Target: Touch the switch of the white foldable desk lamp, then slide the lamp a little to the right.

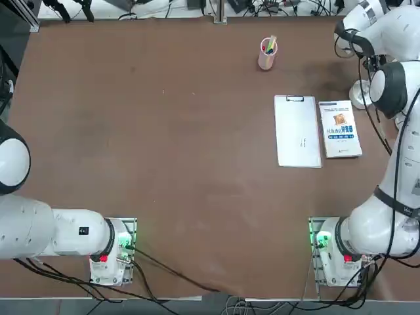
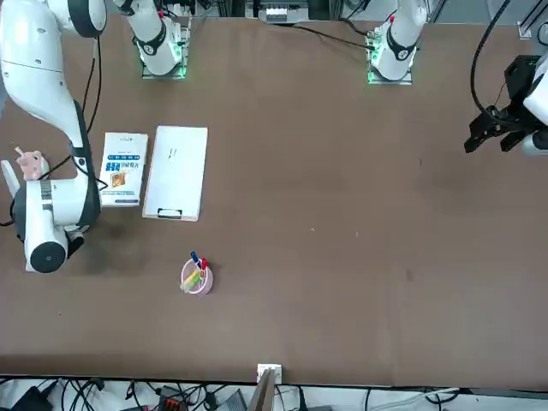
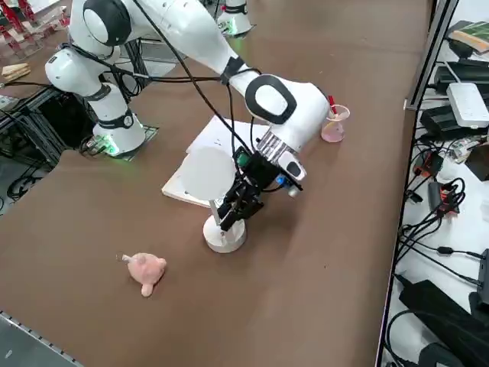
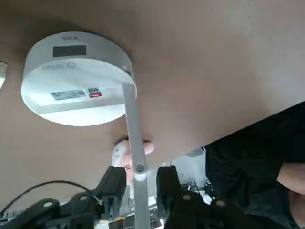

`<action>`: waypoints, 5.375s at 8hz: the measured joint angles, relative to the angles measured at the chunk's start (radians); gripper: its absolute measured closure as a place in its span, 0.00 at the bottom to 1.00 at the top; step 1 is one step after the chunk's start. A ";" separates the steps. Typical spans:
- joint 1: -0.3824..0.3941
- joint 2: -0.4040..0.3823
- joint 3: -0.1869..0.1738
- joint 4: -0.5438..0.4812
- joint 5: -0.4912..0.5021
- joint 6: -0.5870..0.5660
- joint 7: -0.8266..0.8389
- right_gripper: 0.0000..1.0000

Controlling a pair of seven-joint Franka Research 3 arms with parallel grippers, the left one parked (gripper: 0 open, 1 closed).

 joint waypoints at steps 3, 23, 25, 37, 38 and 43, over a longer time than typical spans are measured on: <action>0.016 0.000 0.006 0.029 -0.010 0.036 -0.018 0.02; 0.286 -0.907 0.168 -0.312 0.648 -0.293 0.574 0.00; 0.226 -0.989 0.160 -0.351 0.664 -0.261 0.574 0.00; 0.146 -0.854 0.123 -0.256 0.698 -0.163 0.770 0.00; 0.127 -0.857 0.121 -0.256 0.708 -0.165 0.749 0.00; 0.061 -0.857 0.110 -0.258 0.746 -0.166 0.668 0.00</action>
